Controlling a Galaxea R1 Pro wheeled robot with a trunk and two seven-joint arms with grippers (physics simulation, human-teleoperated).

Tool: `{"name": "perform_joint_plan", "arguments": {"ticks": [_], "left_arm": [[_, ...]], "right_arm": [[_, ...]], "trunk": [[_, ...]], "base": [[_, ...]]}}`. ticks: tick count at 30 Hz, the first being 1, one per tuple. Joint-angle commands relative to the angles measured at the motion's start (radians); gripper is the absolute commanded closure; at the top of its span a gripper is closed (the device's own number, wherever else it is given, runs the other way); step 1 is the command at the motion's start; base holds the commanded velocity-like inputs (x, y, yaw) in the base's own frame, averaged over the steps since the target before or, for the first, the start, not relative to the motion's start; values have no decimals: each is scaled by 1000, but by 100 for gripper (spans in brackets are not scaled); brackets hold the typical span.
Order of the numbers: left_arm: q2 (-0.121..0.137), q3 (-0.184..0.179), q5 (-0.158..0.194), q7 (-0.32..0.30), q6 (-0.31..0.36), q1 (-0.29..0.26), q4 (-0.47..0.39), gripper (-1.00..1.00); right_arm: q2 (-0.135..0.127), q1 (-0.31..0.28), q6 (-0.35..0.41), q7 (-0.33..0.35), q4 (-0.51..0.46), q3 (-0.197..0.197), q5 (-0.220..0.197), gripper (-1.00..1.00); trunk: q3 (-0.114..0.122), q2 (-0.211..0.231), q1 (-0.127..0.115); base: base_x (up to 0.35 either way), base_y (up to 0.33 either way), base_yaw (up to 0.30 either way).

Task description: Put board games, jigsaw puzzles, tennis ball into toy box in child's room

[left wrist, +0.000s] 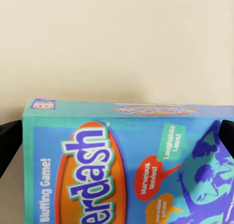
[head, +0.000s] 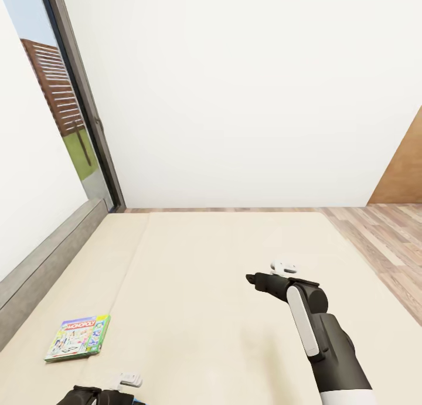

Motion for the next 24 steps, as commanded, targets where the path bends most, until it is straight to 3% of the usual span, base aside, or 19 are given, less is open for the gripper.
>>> {"name": "perform_joint_plan", "arguments": {"ticks": [1, 24], "left_arm": [[0, 9, -8, -7, 7, 0, -2, -100], [0, 10, -8, -7, 8, 0, -2, -100]], "right_arm": [[0, -1, 3, -10, -1, 0, -11, -100], [0, -1, 3, -10, -1, 0, -11, -100]], "trunk": [[-1, -1, 0], [-1, -1, 0]], "base": [[0, 0, 0], [0, -28, 0]]}}
